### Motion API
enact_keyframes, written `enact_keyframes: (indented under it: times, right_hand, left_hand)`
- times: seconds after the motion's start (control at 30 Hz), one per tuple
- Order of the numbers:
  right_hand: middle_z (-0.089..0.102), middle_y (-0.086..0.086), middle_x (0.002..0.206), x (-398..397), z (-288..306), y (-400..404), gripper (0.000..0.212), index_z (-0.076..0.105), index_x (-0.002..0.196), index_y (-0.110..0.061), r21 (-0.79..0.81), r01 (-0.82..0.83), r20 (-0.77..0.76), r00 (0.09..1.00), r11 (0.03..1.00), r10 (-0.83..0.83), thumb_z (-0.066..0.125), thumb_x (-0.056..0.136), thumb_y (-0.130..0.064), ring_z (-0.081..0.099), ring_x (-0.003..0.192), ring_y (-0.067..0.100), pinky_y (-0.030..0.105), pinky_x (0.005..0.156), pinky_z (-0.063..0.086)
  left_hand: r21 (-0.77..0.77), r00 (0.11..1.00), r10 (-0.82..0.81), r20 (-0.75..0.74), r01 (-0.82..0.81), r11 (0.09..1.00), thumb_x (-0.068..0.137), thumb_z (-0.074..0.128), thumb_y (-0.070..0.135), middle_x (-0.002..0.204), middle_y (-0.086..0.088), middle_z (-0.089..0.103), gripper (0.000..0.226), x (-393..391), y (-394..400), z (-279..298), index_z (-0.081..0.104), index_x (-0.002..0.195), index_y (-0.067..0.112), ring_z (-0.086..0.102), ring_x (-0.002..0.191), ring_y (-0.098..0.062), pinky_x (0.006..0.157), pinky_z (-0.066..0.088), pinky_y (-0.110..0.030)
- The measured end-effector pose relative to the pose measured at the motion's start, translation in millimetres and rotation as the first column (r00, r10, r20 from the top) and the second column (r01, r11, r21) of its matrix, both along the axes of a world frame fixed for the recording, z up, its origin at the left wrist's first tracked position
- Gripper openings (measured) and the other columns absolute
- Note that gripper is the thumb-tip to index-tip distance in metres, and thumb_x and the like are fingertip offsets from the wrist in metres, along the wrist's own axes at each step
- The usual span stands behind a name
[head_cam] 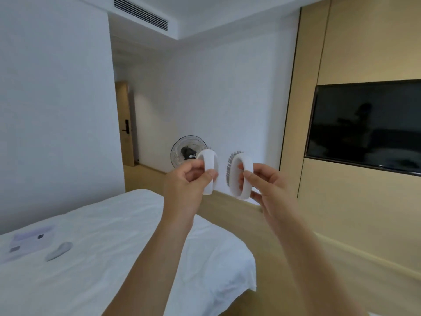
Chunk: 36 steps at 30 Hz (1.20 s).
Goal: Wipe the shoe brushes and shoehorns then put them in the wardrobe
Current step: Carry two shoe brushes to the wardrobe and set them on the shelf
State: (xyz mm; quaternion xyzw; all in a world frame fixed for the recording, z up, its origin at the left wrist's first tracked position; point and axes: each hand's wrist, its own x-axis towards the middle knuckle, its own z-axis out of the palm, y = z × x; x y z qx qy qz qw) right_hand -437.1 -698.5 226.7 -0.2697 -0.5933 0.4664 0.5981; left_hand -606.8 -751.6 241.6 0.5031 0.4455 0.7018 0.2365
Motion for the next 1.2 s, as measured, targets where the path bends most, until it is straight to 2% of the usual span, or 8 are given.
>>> enact_keyframes:
  times: [0.07,0.2,0.37,0.5,0.77,0.97,1.2]
  right_hand:
    - [0.074,0.008,0.094,27,-1,21,0.013,0.077,0.099,-0.017,-0.012,0.048,-0.015,0.999,0.999,-0.048,0.068,0.089,-0.016,0.07,0.093,0.024,0.045,0.09,0.055]
    - [0.074,0.013,0.097,69,-2,62,0.015,0.077,0.102,-0.013,-0.038,0.124,-0.043,0.991,0.992,-0.126,0.067,0.091,-0.012,0.07,0.09,0.02,0.038,0.083,0.056]
    - [0.075,0.013,0.1,96,-2,120,0.015,0.077,0.103,-0.012,-0.054,0.19,-0.078,0.978,0.98,-0.194,0.068,0.091,-0.011,0.07,0.091,0.019,0.042,0.09,0.054]
    - [0.077,0.008,0.097,108,-4,180,0.018,0.077,0.105,-0.011,-0.065,0.246,-0.103,0.962,0.967,-0.252,0.068,0.089,-0.01,0.071,0.089,0.016,0.04,0.089,0.053]
    - [0.076,0.011,0.101,120,9,317,0.02,0.075,0.108,-0.009,-0.047,0.343,-0.093,0.934,0.938,-0.346,0.065,0.091,-0.009,0.07,0.091,0.017,0.029,0.078,0.057]
    - [0.073,0.016,0.105,142,9,410,0.019,0.074,0.11,-0.009,-0.068,0.418,-0.059,0.905,0.906,-0.422,0.065,0.093,-0.011,0.069,0.094,0.022,0.035,0.084,0.057]
    - [0.073,0.014,0.107,185,-12,508,0.023,0.073,0.114,-0.008,-0.116,0.419,-0.093,0.898,0.901,-0.43,0.065,0.093,-0.011,0.068,0.098,0.021,0.034,0.084,0.055]
  left_hand:
    - [-0.009,0.999,-0.043,-0.005,0.043,0.999,0.083,0.073,0.014,0.085,0.006,0.076,0.014,24,26,0,0.072,0.093,0.024,0.071,0.083,-0.006,0.085,0.057,-0.044]
    - [-0.013,0.991,-0.13,0.004,0.13,0.991,0.084,0.072,0.014,0.084,0.004,0.076,0.012,64,78,-2,0.072,0.094,0.021,0.072,0.083,-0.008,0.089,0.055,-0.048]
    - [0.002,0.974,-0.229,-0.002,0.229,0.974,0.084,0.073,0.015,0.083,0.005,0.076,0.012,91,154,-5,0.072,0.094,0.021,0.072,0.081,-0.007,0.082,0.057,-0.036]
    - [0.01,0.947,-0.321,0.002,0.321,0.947,0.083,0.073,0.016,0.086,0.003,0.077,0.012,103,228,-11,0.073,0.093,0.023,0.072,0.085,-0.008,0.077,0.05,-0.028]
    - [0.033,0.897,-0.442,-0.024,0.442,0.896,0.082,0.074,0.019,0.091,0.003,0.076,0.013,113,393,3,0.073,0.09,0.029,0.071,0.092,-0.012,0.09,0.054,-0.041]
    - [0.021,0.87,-0.493,-0.001,0.493,0.87,0.083,0.073,0.017,0.092,0.005,0.076,0.012,135,498,4,0.073,0.091,0.026,0.071,0.093,-0.012,0.088,0.055,-0.041]
    - [0.002,0.873,-0.487,-0.019,0.487,0.873,0.082,0.074,0.018,0.091,0.005,0.076,0.012,181,601,-13,0.073,0.089,0.028,0.07,0.092,-0.012,0.084,0.056,-0.037]
